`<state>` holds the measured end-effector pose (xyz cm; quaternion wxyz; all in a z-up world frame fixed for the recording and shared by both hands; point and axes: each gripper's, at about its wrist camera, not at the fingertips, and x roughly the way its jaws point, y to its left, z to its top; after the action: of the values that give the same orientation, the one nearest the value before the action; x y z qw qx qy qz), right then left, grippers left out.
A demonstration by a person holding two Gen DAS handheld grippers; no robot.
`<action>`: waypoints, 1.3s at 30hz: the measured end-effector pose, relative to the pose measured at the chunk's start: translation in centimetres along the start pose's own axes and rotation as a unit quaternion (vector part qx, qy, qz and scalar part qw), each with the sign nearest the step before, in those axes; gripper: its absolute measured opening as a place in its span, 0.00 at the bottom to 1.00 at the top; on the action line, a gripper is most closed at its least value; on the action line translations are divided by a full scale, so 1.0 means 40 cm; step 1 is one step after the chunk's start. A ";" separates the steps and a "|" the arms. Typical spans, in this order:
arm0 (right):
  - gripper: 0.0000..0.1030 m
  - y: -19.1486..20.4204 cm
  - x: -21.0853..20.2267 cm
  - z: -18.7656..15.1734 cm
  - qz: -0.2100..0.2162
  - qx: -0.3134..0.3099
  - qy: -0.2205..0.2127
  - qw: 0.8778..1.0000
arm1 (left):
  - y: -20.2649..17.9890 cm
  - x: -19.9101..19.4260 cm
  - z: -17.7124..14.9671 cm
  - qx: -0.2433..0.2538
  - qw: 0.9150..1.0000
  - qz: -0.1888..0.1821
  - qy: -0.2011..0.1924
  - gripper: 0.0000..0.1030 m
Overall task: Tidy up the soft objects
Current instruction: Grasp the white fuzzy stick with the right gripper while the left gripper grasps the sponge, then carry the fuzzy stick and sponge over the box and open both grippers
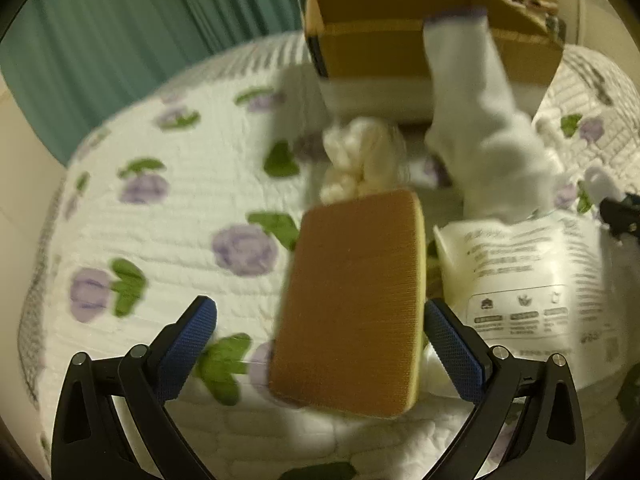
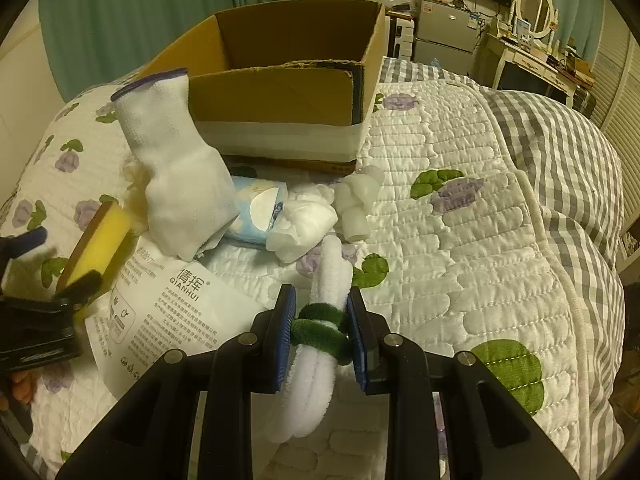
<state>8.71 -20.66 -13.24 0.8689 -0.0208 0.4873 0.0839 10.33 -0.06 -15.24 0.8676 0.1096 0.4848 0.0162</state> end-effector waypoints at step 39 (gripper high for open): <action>0.24 0.115 -0.393 0.324 0.001 -0.076 -0.187 0.979 | 0.034 -0.361 0.291 0.009 0.985 -0.044 -0.168 0.68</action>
<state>10.83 -16.59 7.12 0.9406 -0.0703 0.3080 0.1243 12.62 -2.69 3.01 0.9356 0.0970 0.3366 -0.0446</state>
